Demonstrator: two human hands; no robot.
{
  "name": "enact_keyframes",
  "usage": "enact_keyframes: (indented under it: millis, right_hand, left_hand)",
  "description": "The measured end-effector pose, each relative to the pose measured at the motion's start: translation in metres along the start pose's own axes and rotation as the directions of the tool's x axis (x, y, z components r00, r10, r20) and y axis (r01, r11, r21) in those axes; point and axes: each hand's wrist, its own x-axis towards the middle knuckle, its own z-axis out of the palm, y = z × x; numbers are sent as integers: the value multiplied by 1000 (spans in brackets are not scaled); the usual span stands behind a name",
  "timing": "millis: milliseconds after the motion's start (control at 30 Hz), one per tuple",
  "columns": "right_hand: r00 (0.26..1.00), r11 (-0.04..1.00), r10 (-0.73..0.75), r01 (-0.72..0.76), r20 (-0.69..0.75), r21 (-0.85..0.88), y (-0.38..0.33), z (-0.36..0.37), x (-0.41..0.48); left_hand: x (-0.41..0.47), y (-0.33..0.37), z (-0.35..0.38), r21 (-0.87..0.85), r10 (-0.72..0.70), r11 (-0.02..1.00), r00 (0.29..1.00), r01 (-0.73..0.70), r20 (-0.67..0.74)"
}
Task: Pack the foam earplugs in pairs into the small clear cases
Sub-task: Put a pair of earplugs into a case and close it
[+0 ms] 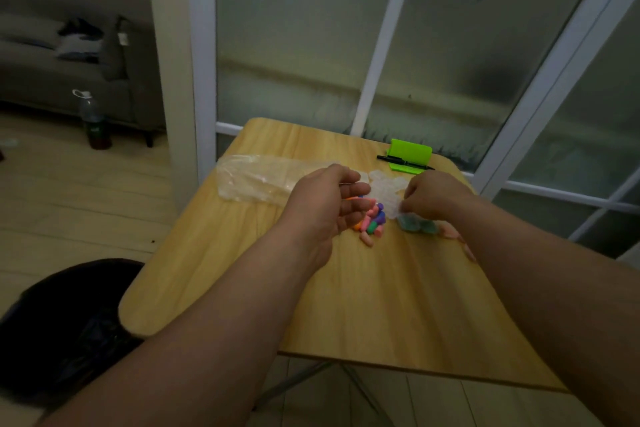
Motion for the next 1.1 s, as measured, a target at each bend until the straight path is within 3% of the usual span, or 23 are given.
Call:
enact_keyframes:
  millis: [133,200,233,300,367,433,600,733,900,1100]
  right_hand:
    - [993,994,-6,18,-115,106,-1,-11,-11]
    - [980,945,23,44,-199,325,-2,-22,-26]
    - [979,862,53,54,-195,505,-4,-28,-37]
    - [996,568,78,1,-54,823,-13,-35,-66]
    - [994,340,38,-107,100,934,-22,-36,-97]
    - [984,254,-16,-168,178,953,-29,-32,-123]
    - [970,175,-52,-224,236,959,-37,-21,-167]
    - [967,130,-62,-237,246,963,-45,-10,-178]
    - [970,145,-84,-215,229,966,-54,-5,-186]
    - [972,173,-164,-137,166,975,-46,0,-186]
  left_hand:
    - [-2,-2,0,8,-7,1000,1000,7,23]
    - [-3,-5,-1,46,-3,999,999,1,44]
    - [-5,-6,-1,81,1,997,998,-5,56]
    - [-8,-11,-2,207,20,977,995,-41,101]
    - [-14,-14,-4,371,47,922,985,-108,169]
    - [-20,-17,-5,498,67,848,968,-183,241]
    - [-40,-22,-8,577,105,758,929,-305,354]
    - [-52,-24,-18,618,89,725,931,-305,355]
    - [-60,-22,-30,639,48,707,922,-303,384]
    - [-56,-22,-33,635,106,699,926,-329,363]
